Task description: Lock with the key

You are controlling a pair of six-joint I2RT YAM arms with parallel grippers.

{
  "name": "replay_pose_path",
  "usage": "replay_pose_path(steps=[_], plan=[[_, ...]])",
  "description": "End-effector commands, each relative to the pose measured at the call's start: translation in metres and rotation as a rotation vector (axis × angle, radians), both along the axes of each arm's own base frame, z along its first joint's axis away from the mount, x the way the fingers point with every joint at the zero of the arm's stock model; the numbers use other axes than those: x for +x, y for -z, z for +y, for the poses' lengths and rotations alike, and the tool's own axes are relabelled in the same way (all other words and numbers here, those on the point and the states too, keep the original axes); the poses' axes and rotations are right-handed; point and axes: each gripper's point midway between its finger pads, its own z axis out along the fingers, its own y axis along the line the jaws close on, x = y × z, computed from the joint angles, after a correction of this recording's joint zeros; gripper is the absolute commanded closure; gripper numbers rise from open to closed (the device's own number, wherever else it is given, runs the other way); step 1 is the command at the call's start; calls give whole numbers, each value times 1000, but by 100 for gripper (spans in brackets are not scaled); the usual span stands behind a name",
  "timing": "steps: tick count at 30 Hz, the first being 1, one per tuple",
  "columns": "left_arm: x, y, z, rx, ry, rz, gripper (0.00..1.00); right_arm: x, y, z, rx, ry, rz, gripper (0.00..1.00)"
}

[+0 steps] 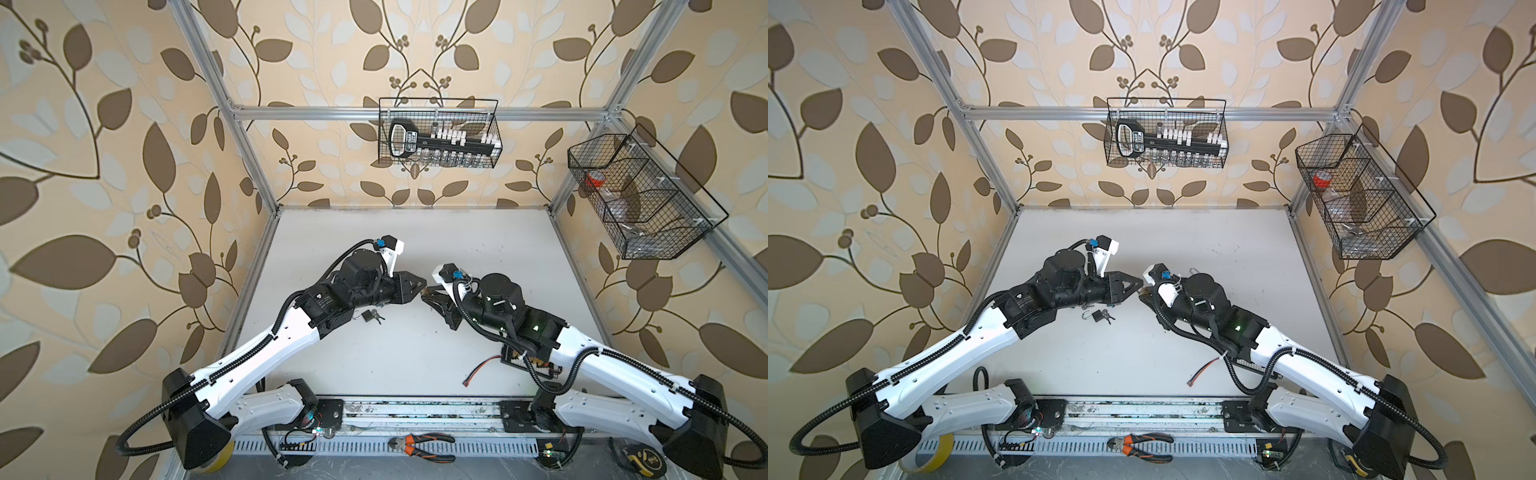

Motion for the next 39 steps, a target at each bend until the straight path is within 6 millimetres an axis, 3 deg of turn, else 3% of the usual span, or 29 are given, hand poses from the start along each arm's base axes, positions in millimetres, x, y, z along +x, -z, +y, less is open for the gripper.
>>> replay_pose_path(steps=[1,10,15,24,28,29,32,39], plan=[[2,-5,-4,-17,-5,-24,73,1,-32,1,69,9,-54,100],[1,-1,-3,-5,-13,-19,81,1,-31,2,73,8,-53,100],[1,-3,-2,-2,-14,-23,99,1,-33,3,79,6,-52,100],[1,-11,3,-7,-33,-37,100,-2,-43,2,112,-1,-61,100],[-2,-29,9,-44,-45,-87,100,-8,-52,-2,150,-2,-65,56],[-1,-33,11,-50,-55,-93,100,-9,-53,-4,158,-3,-64,51],[-3,-45,13,-67,-58,-115,100,-15,-59,-10,197,2,-62,43],[-12,-73,9,-127,-2,-169,100,-27,-84,-26,416,-25,-30,37]])
